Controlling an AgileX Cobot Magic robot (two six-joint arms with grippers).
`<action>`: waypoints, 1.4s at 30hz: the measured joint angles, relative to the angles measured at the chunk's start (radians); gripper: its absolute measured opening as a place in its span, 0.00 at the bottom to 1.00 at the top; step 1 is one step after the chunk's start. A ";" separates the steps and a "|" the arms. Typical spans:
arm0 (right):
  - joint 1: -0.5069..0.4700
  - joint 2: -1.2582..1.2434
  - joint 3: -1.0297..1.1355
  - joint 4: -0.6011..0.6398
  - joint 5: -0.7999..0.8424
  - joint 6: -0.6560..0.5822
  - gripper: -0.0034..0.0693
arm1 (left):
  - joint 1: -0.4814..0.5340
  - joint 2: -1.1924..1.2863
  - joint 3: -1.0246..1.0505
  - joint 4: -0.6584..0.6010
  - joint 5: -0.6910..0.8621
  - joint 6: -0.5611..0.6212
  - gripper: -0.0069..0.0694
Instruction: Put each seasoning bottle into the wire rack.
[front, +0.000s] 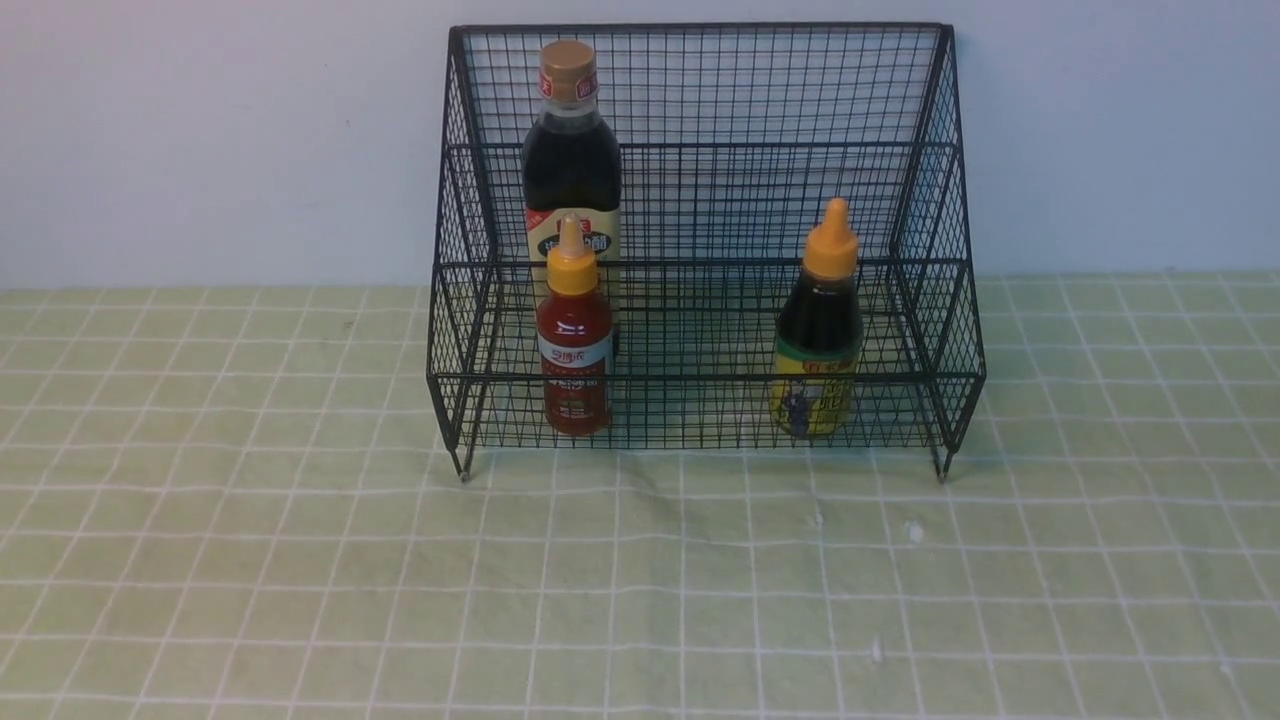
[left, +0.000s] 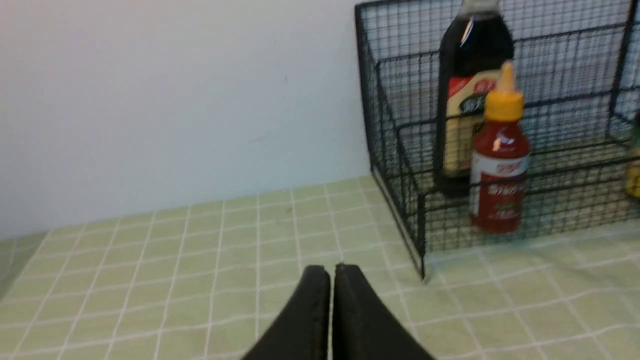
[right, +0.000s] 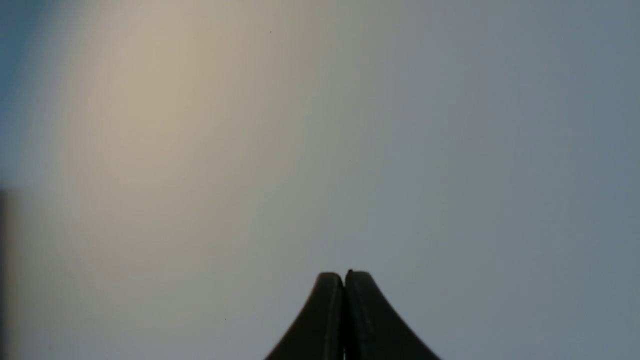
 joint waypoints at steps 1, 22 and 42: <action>0.000 0.000 0.000 0.000 0.000 0.000 0.03 | 0.006 -0.024 0.036 0.004 -0.010 -0.001 0.08; 0.000 0.000 0.000 0.000 -0.005 0.000 0.03 | 0.018 -0.079 0.283 0.007 -0.044 -0.015 0.08; 0.000 0.000 0.000 0.001 -0.006 0.000 0.03 | 0.018 -0.079 0.283 0.007 -0.044 -0.015 0.08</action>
